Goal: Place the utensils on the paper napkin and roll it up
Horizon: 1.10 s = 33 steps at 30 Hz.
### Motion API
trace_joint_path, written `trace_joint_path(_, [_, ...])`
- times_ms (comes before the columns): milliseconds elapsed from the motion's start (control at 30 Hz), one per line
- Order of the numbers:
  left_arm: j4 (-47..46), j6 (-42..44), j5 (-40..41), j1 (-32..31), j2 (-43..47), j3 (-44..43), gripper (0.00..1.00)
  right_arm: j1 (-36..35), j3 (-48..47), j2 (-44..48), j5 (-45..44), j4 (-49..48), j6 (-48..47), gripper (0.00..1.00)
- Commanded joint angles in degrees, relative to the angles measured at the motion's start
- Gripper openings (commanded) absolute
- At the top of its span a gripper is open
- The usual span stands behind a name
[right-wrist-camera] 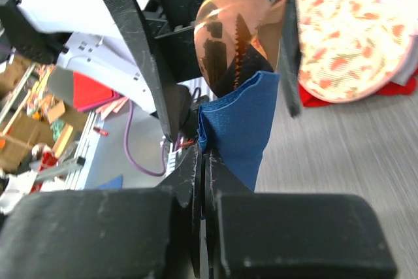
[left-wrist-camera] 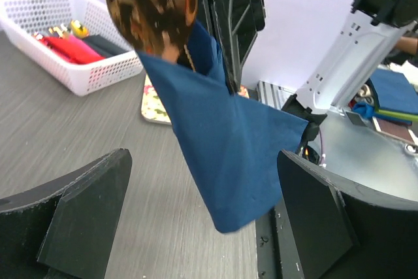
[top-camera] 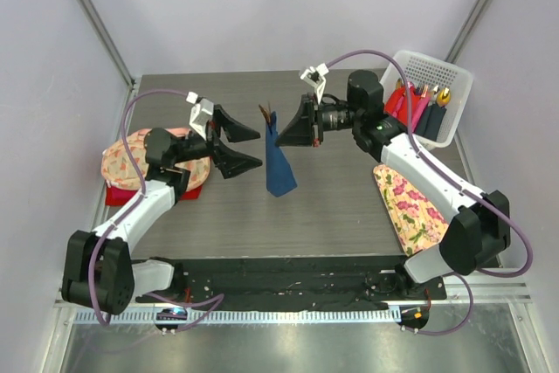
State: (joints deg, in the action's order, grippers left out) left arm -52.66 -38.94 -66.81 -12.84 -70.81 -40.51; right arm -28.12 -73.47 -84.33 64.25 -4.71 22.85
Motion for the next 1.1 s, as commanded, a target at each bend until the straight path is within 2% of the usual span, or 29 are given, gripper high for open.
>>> trace_joint_path(0, [-2.97, 1.06, -0.43, -0.96, 1.55, -1.33, 1.00, -3.25, -3.96, 3.56, 1.14, 2.95, -5.44, 0.01])
trace_joint_path(267, [-6.22, -2.98, -0.08, -2.45, 2.51, -0.27, 1.00, -7.21, -7.47, 4.35, -0.26, 11.30, -13.26, 0.01])
trace_joint_path(433, [-5.96, -3.25, 0.45, -7.45, 6.29, 0.78, 1.00, -8.18, -8.62, 4.00, -0.44, 14.11, -16.08, 0.01])
trace_joint_path(600, [-5.52, -3.16, 1.77, -9.92, 6.56, 0.96, 0.90, -9.32, -8.97, 4.44, -0.44, 15.52, -18.10, 0.01])
trace_joint_path(733, [-6.83, -4.48, 1.94, -9.92, 5.77, 0.96, 0.78, -9.50, -9.58, 4.88, -0.18, 15.70, -18.19, 0.01])
trace_joint_path(800, [-7.89, -5.35, 2.12, -10.10, 5.07, 1.31, 0.77, -9.67, -9.76, 5.06, -0.18, 15.70, -18.37, 0.01])
trace_joint_path(933, [-8.07, -4.75, 3.17, -10.10, 4.80, 2.45, 0.92, -10.11, -10.20, 5.41, -0.09, 15.70, -18.54, 0.01])
trace_joint_path(1067, [-8.07, -3.95, 2.12, -10.01, 5.33, 2.89, 0.95, -10.38, -10.29, 5.76, 0.17, 15.78, -18.54, 0.01])
